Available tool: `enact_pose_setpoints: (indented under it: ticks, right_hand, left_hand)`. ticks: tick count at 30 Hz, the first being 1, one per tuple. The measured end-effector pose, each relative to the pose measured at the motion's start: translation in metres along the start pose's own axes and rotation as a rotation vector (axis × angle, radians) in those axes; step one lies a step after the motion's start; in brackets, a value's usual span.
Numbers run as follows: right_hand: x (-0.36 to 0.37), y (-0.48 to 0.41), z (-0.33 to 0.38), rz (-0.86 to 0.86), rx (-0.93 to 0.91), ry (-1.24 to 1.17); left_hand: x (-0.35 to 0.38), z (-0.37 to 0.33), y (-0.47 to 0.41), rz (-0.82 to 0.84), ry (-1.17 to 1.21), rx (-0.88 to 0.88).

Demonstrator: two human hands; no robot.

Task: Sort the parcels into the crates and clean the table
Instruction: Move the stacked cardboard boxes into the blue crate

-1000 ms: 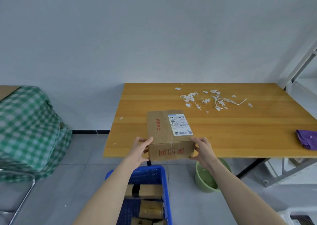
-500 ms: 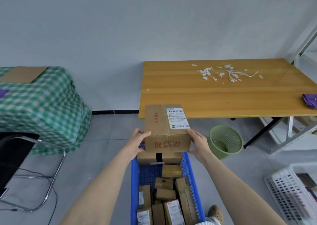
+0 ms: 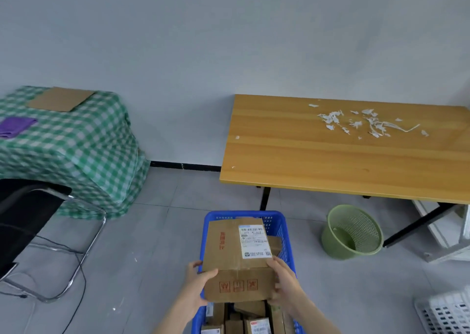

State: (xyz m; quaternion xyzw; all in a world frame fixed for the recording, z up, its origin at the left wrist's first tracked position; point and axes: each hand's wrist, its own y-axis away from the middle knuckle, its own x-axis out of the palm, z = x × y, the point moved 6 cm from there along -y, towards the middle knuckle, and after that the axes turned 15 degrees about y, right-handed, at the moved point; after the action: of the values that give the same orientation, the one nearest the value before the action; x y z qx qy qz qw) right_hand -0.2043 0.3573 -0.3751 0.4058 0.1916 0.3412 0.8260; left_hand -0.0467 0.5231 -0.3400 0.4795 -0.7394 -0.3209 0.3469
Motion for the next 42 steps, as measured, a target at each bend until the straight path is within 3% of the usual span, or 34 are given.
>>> enact_pose_setpoints:
  ticks: [3,7,11,17,27,34,42]
  right_hand:
    - [0.004,-0.027,-0.024,0.042,0.003,-0.018]
    - [0.006,-0.065,-0.060,0.037,0.028,-0.099]
    - [0.016,-0.104,-0.100,-0.040,0.022,-0.150]
    - [0.041,-0.173,-0.145,-0.171,-0.006,-0.195]
    - [0.080,-0.329,-0.228,-0.329,-0.108,-0.344]
    - [0.080,-0.400,-0.232,-0.313,-0.242,-0.346]
    - [0.084,-0.430,-0.226,-0.179,-0.180,-0.177]
  left_hand:
    - [-0.012,0.025,-0.028,-0.064,0.026,0.009]
    - [-0.018,0.055,-0.072,-0.014,0.039,0.003]
    - [-0.027,0.087,-0.127,-0.019,0.023,0.067]
    - [-0.038,0.142,-0.211,-0.065,0.208,0.076]
    - [-0.066,0.224,-0.355,-0.261,0.331,0.472]
    - [-0.064,0.242,-0.419,-0.183,0.286,0.663]
    - [-0.071,0.232,-0.455,-0.239,0.228,0.598]
